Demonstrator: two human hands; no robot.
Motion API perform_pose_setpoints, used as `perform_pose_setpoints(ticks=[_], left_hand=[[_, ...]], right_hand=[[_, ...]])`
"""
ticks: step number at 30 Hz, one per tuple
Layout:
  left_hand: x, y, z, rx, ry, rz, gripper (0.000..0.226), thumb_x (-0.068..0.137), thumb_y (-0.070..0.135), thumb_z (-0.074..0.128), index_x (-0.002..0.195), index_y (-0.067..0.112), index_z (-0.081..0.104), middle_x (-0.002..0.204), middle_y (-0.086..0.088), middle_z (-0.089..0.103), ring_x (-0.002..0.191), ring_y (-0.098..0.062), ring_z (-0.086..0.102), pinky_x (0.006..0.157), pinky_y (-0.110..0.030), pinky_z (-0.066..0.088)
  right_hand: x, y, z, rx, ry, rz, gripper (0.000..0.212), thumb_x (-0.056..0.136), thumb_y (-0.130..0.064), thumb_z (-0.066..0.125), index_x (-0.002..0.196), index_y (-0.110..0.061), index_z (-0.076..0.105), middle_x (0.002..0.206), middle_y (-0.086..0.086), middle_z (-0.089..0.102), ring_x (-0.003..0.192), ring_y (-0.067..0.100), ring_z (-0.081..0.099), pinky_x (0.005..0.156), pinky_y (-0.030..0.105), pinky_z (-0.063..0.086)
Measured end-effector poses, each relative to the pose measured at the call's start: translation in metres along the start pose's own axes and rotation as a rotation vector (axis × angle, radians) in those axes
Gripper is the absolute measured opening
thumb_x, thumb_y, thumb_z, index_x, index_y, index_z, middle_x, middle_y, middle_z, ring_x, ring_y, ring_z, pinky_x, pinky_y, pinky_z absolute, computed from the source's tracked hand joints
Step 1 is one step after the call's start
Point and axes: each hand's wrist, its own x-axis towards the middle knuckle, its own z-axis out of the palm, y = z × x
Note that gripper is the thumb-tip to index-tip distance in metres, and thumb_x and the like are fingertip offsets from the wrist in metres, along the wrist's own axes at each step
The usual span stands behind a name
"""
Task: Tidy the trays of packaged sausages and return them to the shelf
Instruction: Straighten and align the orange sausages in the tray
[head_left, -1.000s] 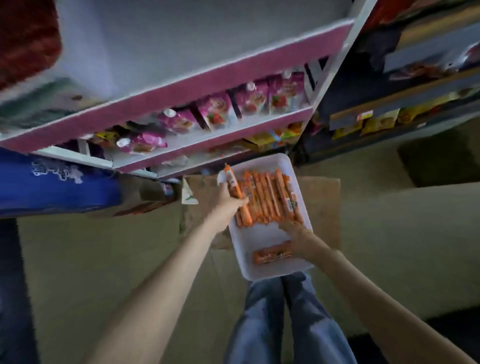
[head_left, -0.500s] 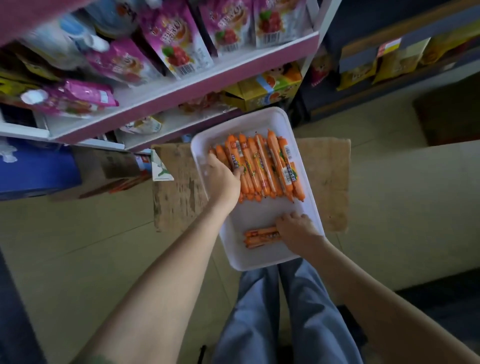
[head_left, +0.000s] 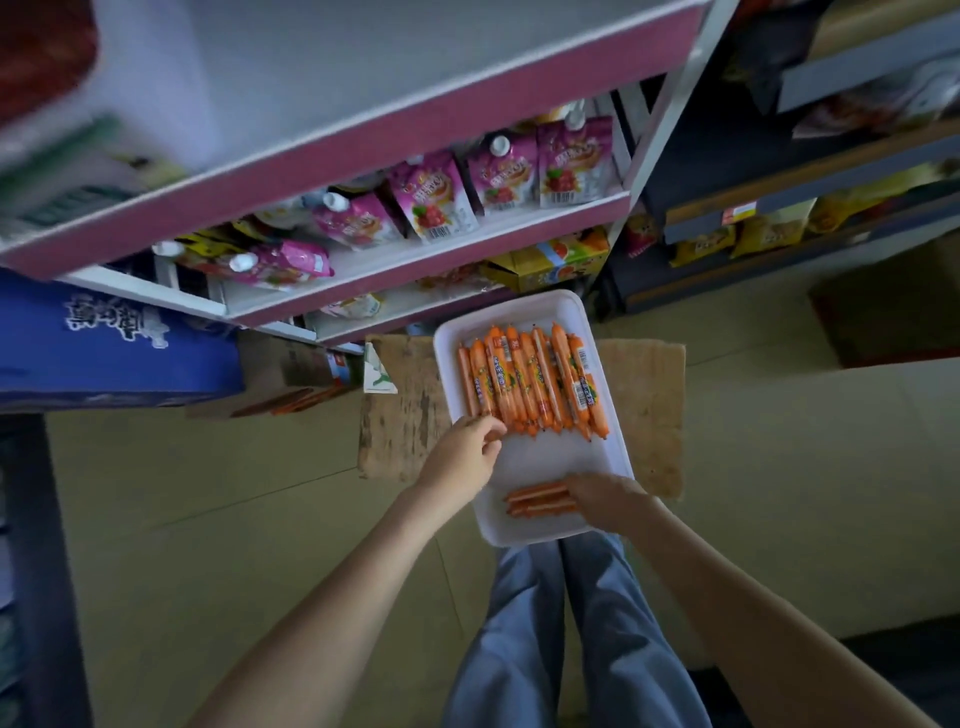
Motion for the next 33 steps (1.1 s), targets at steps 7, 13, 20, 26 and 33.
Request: perform_pose_setpoints(ticks=[7, 13, 20, 26, 33], left_hand=[[-0.060, 0.075, -0.070, 0.109, 0.022, 0.267, 0.048, 0.096, 0.021, 0.052, 0.143, 0.026, 0.040, 0.146, 0.001, 0.038, 0.133, -0.020, 0.036, 0.109, -0.034, 0.032], [-0.116, 0.161, -0.147, 0.069, 0.168, 0.479, 0.033, 0.100, 0.033, 0.044, 0.131, 0.027, 0.051, 0.126, 0.002, 0.059, 0.117, -0.017, 0.051, 0.085, -0.024, 0.037], [-0.171, 0.207, -0.233, -0.110, 0.366, 0.606, 0.023, 0.095, 0.034, 0.054, 0.116, 0.027, 0.062, 0.087, 0.011, 0.065, 0.071, -0.006, 0.060, 0.059, -0.017, 0.043], [-0.207, 0.216, -0.268, -0.736, 0.445, 0.669, 0.015, 0.090, 0.008, 0.061, 0.093, 0.021, 0.067, 0.080, 0.003, 0.071, 0.080, -0.012, 0.068, 0.076, -0.019, 0.052], [-0.223, 0.233, -0.282, -0.946, 0.554, 0.819, 0.006, 0.089, 0.008, 0.062, 0.092, 0.011, 0.067, 0.078, -0.004, 0.072, 0.078, -0.019, 0.069, 0.077, -0.027, 0.055]], right_hand=[[-0.114, -0.036, -0.119, 0.526, 0.394, -0.012, 0.012, 0.088, -0.020, 0.066, 0.100, -0.016, 0.069, 0.097, -0.004, 0.068, 0.090, 0.011, 0.063, 0.078, 0.017, 0.048], [-0.233, -0.071, -0.218, 0.933, 0.778, -0.204, 0.008, 0.086, -0.010, 0.068, 0.090, -0.017, 0.069, 0.075, -0.003, 0.070, 0.069, 0.003, 0.065, 0.064, 0.013, 0.048], [-0.294, -0.092, -0.281, 1.480, 0.923, -0.554, 0.021, 0.099, -0.007, 0.042, 0.104, 0.001, 0.061, 0.076, 0.010, 0.067, 0.066, 0.017, 0.066, 0.063, 0.024, 0.056], [-0.305, -0.101, -0.309, 1.740, 0.970, -0.631, 0.020, 0.099, -0.015, 0.044, 0.084, -0.006, 0.053, 0.064, 0.007, 0.062, 0.054, 0.015, 0.062, 0.052, 0.023, 0.054], [-0.304, -0.119, -0.327, 1.748, 0.903, -0.659, 0.028, 0.099, -0.027, 0.047, 0.079, -0.010, 0.058, 0.065, 0.005, 0.067, 0.058, 0.014, 0.062, 0.057, 0.024, 0.050]])
